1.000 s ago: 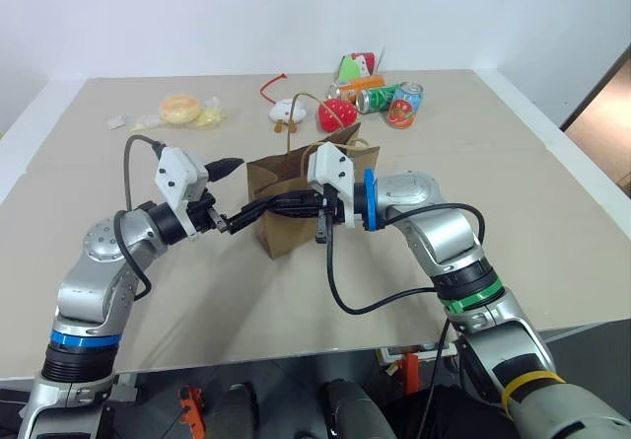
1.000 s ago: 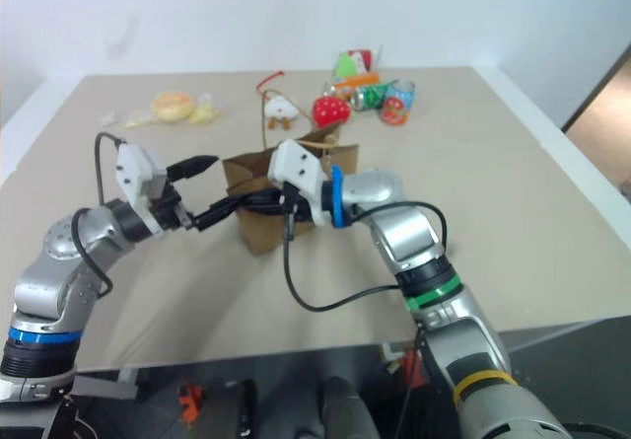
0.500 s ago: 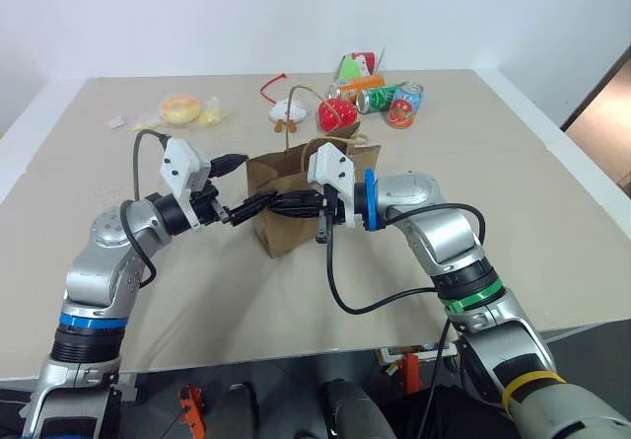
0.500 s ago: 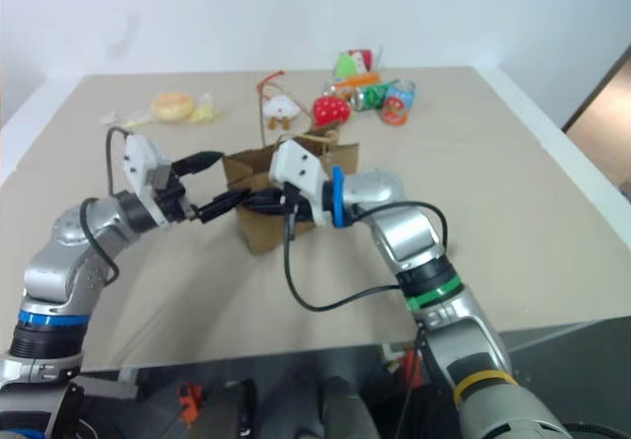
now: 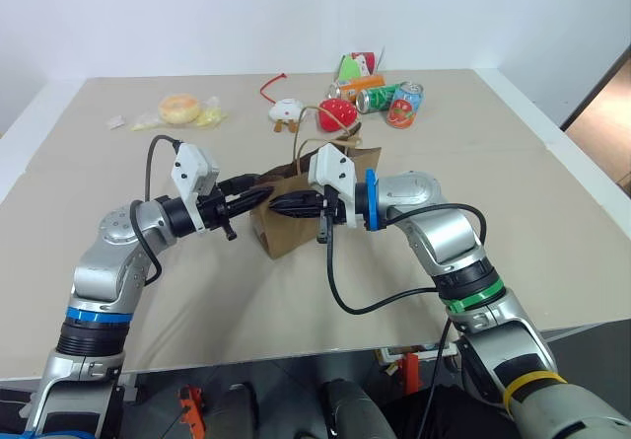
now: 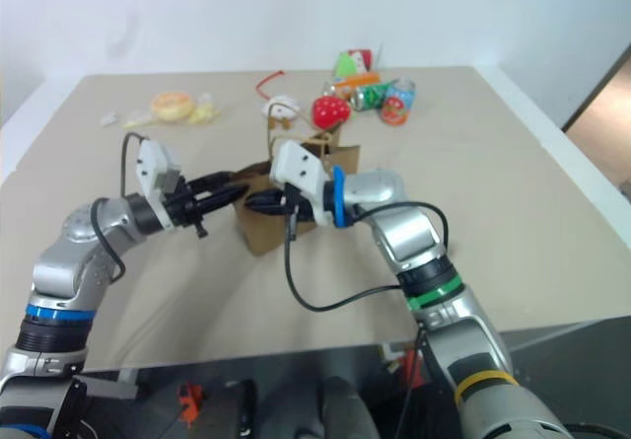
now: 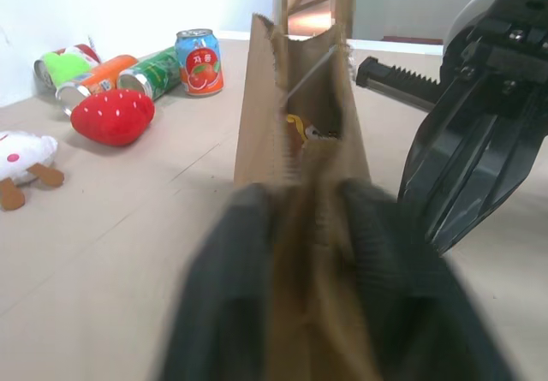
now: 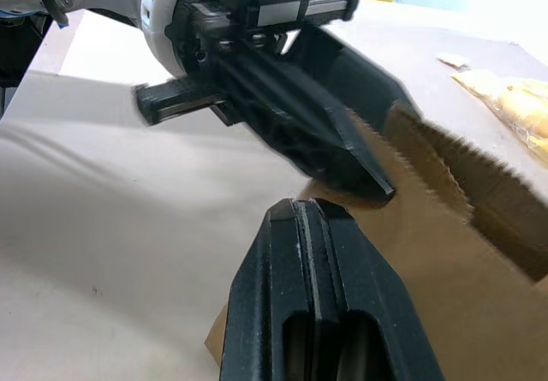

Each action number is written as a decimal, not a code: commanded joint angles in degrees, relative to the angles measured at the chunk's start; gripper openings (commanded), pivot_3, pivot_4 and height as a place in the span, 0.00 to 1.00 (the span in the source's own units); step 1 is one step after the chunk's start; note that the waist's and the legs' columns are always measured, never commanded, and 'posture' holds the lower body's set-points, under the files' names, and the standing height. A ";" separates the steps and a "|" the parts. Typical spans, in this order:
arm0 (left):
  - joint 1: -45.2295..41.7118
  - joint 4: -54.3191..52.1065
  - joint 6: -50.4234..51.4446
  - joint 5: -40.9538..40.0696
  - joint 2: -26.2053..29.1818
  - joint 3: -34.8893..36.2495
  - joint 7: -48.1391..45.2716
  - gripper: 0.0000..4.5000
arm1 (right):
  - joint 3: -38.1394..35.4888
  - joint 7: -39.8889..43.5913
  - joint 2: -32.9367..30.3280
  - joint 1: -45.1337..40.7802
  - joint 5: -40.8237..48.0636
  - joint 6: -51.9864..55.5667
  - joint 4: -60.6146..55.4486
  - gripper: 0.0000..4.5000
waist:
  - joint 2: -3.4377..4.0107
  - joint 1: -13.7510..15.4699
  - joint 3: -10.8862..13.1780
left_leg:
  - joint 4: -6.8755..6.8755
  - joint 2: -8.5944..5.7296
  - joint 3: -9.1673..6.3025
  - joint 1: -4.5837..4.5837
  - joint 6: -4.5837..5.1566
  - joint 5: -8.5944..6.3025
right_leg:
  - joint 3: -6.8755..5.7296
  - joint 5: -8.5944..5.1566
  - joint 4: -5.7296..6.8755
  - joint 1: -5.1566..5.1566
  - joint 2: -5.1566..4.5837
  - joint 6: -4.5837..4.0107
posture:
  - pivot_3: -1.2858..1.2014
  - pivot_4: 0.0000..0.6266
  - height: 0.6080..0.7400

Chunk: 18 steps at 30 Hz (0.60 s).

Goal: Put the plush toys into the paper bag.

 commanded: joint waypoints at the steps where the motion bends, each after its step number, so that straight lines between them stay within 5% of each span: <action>1: -1.13 -0.24 -2.38 1.28 0.43 0.25 -0.41 0.01 | -0.67 0.06 -0.28 -0.55 0.01 -1.04 -2.05 0.00 | 0.00 0.00 0.00 | 0.00 0.00 0.00 0.00 0.00 0.00 | 0.00 0.00 0.00 0.00 0.00 0.00 | 0.52 0.24 1.00; 8: -1.80 -0.24 -4.17 2.53 0.27 -0.05 -0.43 0.01 | -4.89 -0.02 -1.32 -0.64 3.99 2.75 -4.10 0.00 | 0.00 0.00 0.00 | 0.00 0.00 0.00 0.00 0.00 0.00 | 0.00 0.00 0.00 0.00 0.00 0.00 | 0.52 0.24 1.00; 18: -2.20 -2.02 -4.37 0.56 2.40 0.51 -5.72 0.00 | -16.94 13.62 -22.13 3.53 12.18 4.23 -3.95 0.92 | 0.00 1.04 0.00 | -0.01 -0.06 0.02 -0.10 -0.01 -0.04 | 0.01 -0.08 -0.06 -0.06 -0.08 -0.03 | 0.52 0.24 1.00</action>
